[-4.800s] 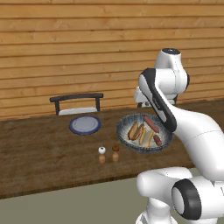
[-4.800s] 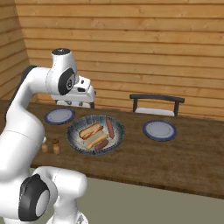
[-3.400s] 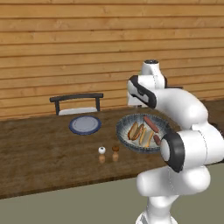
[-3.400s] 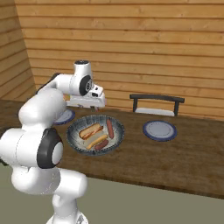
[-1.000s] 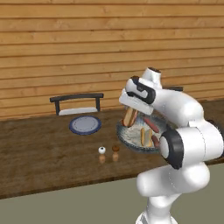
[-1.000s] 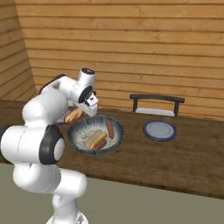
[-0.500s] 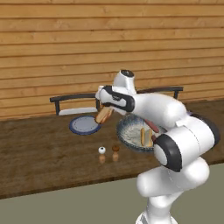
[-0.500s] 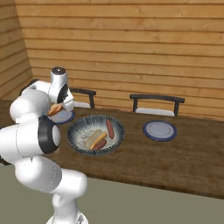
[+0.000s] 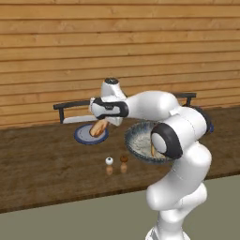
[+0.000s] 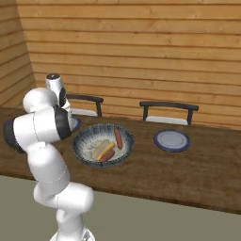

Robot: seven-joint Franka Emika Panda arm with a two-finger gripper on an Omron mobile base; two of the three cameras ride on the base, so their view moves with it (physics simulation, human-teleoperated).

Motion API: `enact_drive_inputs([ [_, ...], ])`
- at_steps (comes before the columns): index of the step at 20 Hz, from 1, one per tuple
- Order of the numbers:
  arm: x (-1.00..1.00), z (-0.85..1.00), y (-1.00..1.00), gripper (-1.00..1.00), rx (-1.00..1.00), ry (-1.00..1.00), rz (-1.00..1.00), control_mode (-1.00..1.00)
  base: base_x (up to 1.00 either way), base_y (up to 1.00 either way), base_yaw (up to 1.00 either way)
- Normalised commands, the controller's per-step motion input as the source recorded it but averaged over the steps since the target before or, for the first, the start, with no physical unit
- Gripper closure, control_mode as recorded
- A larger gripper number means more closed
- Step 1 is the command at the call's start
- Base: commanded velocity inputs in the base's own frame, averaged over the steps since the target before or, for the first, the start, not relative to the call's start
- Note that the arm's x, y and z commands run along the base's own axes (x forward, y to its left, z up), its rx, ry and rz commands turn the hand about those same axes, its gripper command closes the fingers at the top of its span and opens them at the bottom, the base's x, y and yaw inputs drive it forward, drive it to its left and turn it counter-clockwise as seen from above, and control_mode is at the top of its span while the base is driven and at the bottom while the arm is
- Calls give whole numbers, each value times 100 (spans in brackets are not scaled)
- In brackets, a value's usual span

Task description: Place one bun and one sausage from the bowl on each plate.

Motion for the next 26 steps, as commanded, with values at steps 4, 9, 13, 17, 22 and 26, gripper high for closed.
enact_drive_inputs([
  [4,48,-62,23,100,-1,4,-3,-100,0,0,0],
  [9,82,-51,39,100,-2,0,-8,-100,0,0,0],
  [13,64,-60,8,-100,-2,0,-4,-100,0,0,0],
  [17,8,-1,0,-100,0,1,0,-100,0,0,0],
  [22,37,-2,0,-100,0,-2,0,-100,0,0,0],
  [26,-8,2,-37,-100,0,-4,8,-100,0,0,0],
])
